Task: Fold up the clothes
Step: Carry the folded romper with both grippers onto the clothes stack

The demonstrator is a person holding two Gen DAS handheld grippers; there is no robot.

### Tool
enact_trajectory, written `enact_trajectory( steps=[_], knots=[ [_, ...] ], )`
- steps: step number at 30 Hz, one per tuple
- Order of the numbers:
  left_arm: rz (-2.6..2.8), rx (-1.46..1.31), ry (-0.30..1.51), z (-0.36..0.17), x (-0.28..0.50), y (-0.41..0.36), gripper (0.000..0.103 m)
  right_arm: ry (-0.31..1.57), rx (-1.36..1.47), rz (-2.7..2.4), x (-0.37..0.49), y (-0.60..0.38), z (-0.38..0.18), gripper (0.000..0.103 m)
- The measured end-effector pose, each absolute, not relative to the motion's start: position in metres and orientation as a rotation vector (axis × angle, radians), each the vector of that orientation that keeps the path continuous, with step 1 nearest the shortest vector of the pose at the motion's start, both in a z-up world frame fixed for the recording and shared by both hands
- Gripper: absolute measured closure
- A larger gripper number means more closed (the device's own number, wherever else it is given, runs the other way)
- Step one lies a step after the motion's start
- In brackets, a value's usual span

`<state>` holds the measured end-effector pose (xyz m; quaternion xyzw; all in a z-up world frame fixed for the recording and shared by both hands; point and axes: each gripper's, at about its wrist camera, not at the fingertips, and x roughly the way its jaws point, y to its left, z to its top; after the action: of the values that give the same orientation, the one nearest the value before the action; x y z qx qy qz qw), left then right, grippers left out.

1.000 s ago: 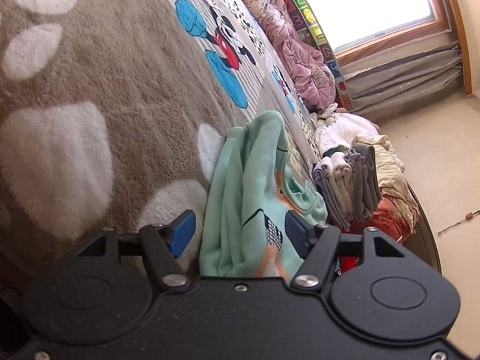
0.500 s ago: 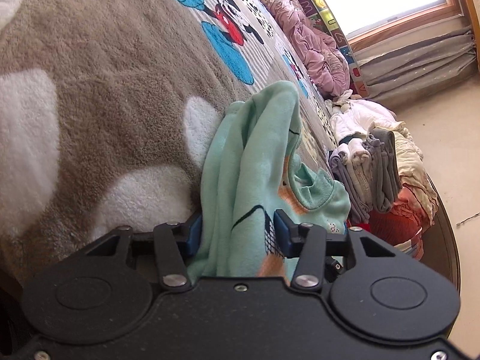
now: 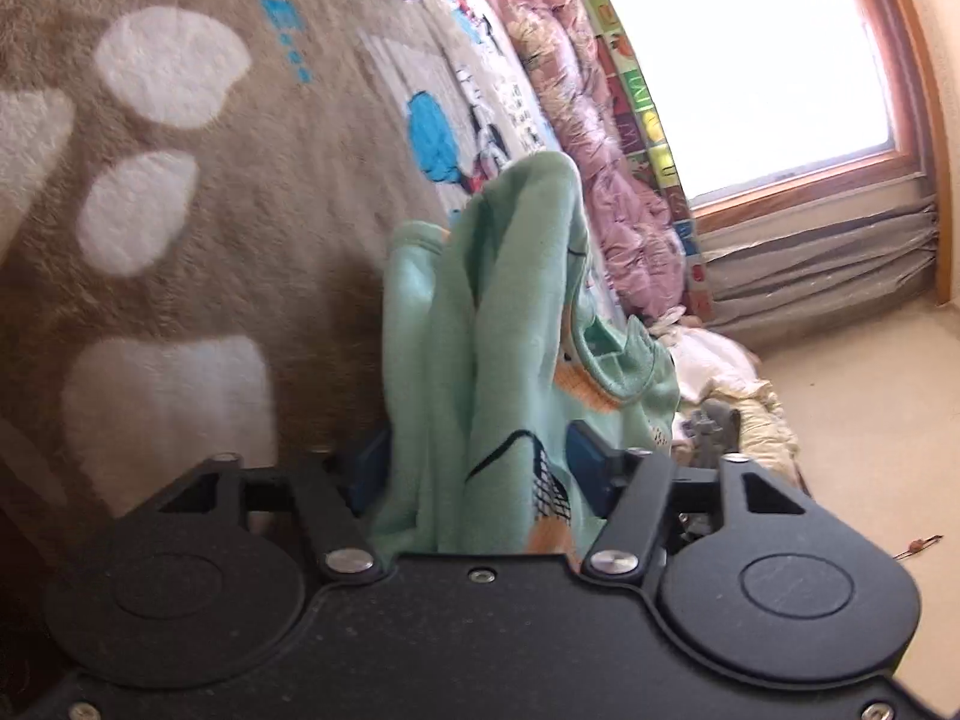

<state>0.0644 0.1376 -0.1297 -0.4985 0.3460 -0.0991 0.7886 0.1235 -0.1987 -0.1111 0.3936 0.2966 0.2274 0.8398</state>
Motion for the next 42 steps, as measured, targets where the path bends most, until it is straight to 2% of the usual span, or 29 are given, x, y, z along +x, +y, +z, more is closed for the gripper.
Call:
enact_trajectory(
  steps=[1,3,7,9,11,12,14,18,25,34,39,42],
  knots=[
    [-0.183,-1.083,0.770,-0.141,0.063,0.144,0.029,0.667,0.815,0.440,0.128,-0.197,-0.120,0.031],
    [-0.230,-1.150,0.731,-0.153,0.053,0.155,0.030,0.733,0.793,0.371,0.133,-0.194,-0.139,0.032],
    [-0.243,-1.109,0.719,-0.152,0.055,0.152,0.031,0.687,0.826,0.423,0.105,-0.197,-0.160,0.033],
    [-0.225,-1.048,0.709,-0.148,0.056,0.143,0.049,0.698,0.836,0.434,0.104,-0.194,-0.162,0.037],
    [-0.229,-1.042,0.703,-0.145,0.056,0.138,0.066,0.722,0.886,0.459,0.108,-0.190,-0.162,0.048],
    [-0.231,-1.068,0.688,-0.142,0.054,0.140,0.068,0.729,0.915,0.476,0.110,-0.188,-0.162,0.051],
    [-0.238,-1.108,0.648,-0.131,0.051,0.147,0.069,0.701,0.944,0.507,0.111,-0.189,-0.154,0.058],
    [-0.246,-1.140,0.534,-0.096,0.039,0.166,0.069,0.637,0.965,0.627,0.127,-0.166,-0.115,0.059],
    [-0.209,-1.135,0.221,0.003,0.014,0.229,0.069,0.517,0.979,0.863,0.162,-0.114,-0.035,0.060],
    [-0.112,-1.088,-0.143,0.112,0.009,0.343,0.069,0.475,0.989,1.216,0.246,0.039,0.069,0.060],
    [-0.056,-1.110,-0.219,0.134,0.024,0.414,0.069,0.480,1.020,1.352,0.285,0.129,0.113,0.060],
    [0.014,-1.171,-0.172,0.113,0.040,0.454,0.068,0.566,1.101,1.340,0.309,0.174,0.102,0.060]
  ],
)
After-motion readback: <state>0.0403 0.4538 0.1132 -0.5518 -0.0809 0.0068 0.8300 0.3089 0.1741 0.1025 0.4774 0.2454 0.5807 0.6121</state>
